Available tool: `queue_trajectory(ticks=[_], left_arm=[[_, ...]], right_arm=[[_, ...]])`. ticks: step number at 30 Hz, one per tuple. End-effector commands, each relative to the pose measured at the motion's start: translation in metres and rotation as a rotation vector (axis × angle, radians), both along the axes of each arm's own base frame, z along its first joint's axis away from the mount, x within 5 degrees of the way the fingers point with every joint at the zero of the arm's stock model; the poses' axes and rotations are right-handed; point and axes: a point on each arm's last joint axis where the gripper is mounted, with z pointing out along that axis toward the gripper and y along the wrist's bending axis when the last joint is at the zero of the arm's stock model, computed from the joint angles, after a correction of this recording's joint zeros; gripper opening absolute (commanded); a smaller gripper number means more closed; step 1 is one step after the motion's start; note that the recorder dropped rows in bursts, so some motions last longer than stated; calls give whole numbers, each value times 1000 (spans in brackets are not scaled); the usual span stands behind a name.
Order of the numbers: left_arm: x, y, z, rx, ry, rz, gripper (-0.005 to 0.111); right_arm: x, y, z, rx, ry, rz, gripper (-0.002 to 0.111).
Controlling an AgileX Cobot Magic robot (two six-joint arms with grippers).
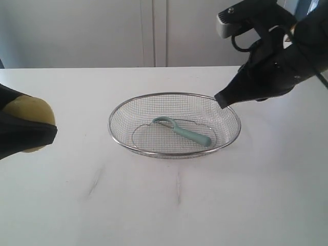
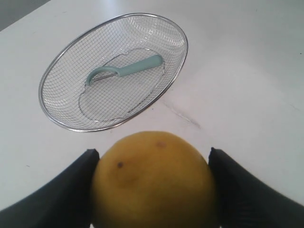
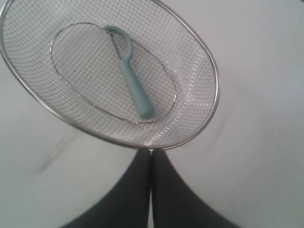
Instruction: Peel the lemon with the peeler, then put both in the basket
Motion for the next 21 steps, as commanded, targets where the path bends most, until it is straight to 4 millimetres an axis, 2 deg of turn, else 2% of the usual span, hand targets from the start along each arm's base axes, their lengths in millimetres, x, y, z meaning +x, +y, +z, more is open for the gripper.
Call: queue_trajectory(ticks=[1, 8, 21], left_arm=[[-2, 0, 2, -19, -13, 3, 0], [-1, 0, 3, -20, -17, 9, 0], [0, 0, 3, -22, -25, 18, 0]], right_arm=[[-25, -14, 12, 12, -1, -22, 0], [-62, -33, 29, -7, 31, -30, 0], [-88, -45, 48, 33, -50, -31, 0]])
